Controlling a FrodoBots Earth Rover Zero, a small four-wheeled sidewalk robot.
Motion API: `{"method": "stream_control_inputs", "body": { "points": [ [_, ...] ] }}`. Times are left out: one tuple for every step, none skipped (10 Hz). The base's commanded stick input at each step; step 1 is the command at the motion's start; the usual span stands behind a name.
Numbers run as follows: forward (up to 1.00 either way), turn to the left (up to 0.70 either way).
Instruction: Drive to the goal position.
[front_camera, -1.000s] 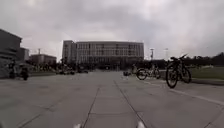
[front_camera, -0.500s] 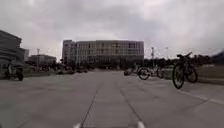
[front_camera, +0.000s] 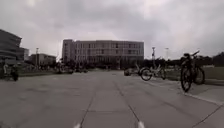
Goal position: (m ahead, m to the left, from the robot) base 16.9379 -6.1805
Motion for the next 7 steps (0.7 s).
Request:
{"method": "stream_control_inputs", "body": {
  "points": [
    [0.70,0.00],
    [0.70,0.00],
    [0.70,0.00],
    [0.70,0.00],
    [0.70,0.00],
    [0.70,0.00],
    [0.70,0.10]
  ]
}}
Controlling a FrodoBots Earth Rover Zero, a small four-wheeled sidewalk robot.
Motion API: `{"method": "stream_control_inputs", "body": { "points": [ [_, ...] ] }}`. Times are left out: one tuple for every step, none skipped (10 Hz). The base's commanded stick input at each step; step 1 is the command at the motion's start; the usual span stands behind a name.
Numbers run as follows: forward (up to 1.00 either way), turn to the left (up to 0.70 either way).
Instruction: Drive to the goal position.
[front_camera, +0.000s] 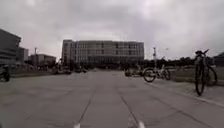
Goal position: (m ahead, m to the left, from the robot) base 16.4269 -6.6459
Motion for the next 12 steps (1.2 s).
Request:
{"method": "stream_control_inputs", "body": {
  "points": [
    [0.70,0.14],
    [0.70,0.14],
    [0.70,0.14],
    [0.70,0.14],
    [0.70,0.14],
    [0.70,0.14],
    [0.70,0.06],
    [0.70,0.00],
    [0.70,0.00],
    [0.70,0.00],
    [0.70,0.00],
    [0.70,0.00]
  ]
}}
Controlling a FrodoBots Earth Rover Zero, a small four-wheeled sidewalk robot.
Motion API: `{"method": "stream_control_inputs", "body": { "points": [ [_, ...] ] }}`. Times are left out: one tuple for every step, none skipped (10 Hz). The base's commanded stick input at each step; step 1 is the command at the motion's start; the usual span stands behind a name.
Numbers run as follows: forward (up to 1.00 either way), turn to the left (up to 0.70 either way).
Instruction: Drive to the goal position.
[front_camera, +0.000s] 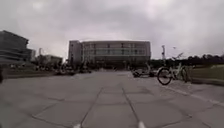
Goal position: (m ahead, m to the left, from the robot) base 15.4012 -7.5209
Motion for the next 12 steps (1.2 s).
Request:
{"method": "stream_control_inputs", "body": {
  "points": [
    [0.70,0.00],
    [0.70,0.00],
    [0.70,0.00],
    [0.70,0.00],
    [0.70,0.00],
    [0.70,0.00],
    [0.70,0.00],
    [0.70,0.00],
    [0.70,0.00],
    [0.70,0.00],
    [0.70,0.00],
    [0.70,0.00]
  ]
}}
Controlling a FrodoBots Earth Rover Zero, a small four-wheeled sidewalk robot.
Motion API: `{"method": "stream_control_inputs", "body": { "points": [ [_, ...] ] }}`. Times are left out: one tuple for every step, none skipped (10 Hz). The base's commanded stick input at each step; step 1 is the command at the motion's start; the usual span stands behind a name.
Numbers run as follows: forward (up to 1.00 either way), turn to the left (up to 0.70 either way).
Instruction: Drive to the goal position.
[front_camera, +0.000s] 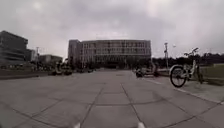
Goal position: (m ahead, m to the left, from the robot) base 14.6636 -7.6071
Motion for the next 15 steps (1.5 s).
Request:
{"method": "stream_control_inputs", "body": {
  "points": [
    [0.70,0.00],
    [0.70,0.00],
    [0.70,0.00],
    [0.70,0.00],
    [0.70,0.00],
    [0.70,0.00],
    [0.70,0.00],
    [0.70,0.00],
    [0.70,0.00],
    [0.70,0.00],
    [0.70,0.00],
    [0.70,0.00],
    [0.70,0.00],
    [0.70,0.00],
    [0.70,0.00]
  ]
}}
